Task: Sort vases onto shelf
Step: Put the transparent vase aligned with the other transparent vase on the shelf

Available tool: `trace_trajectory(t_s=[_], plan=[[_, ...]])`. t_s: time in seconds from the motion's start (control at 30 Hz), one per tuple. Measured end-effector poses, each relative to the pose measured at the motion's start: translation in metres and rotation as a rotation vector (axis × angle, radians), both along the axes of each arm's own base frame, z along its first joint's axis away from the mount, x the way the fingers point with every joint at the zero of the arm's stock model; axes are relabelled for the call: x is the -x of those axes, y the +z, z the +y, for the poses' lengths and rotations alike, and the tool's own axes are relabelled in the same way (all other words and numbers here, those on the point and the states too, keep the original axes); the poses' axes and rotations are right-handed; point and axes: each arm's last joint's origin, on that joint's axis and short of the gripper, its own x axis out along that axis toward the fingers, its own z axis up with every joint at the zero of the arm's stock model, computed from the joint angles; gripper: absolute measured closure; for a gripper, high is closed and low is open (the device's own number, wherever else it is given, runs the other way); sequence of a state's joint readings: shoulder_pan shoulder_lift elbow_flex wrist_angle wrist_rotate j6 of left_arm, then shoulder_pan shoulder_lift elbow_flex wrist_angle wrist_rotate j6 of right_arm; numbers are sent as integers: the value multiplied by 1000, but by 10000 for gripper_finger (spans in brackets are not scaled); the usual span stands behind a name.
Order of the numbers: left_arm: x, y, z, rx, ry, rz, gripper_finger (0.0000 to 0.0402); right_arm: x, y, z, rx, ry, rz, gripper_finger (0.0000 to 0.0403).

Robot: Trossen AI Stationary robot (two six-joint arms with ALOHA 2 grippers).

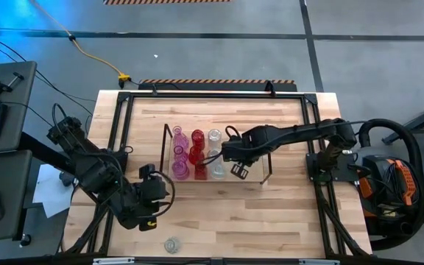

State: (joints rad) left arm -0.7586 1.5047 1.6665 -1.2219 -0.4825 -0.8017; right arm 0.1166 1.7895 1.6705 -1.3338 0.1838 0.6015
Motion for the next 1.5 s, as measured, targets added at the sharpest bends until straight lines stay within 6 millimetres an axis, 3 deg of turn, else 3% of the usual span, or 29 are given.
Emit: trace_trajectory(t_s=[0.2,0.33,1.07,1.5], plan=[[3,0,-3,-3,-3,-10,287,3,-23,-1,-30,5,58,382],[3,0,-3,-3,-1,-11,287,4,-28,-1,-39,15,61,382],[2,1,-3,-3,5,-23,287,0,-29,-31,-46,14,47,380],[2,1,-3,-11,9,-28,287,-1,-31,-34,-33,28,54,322]])
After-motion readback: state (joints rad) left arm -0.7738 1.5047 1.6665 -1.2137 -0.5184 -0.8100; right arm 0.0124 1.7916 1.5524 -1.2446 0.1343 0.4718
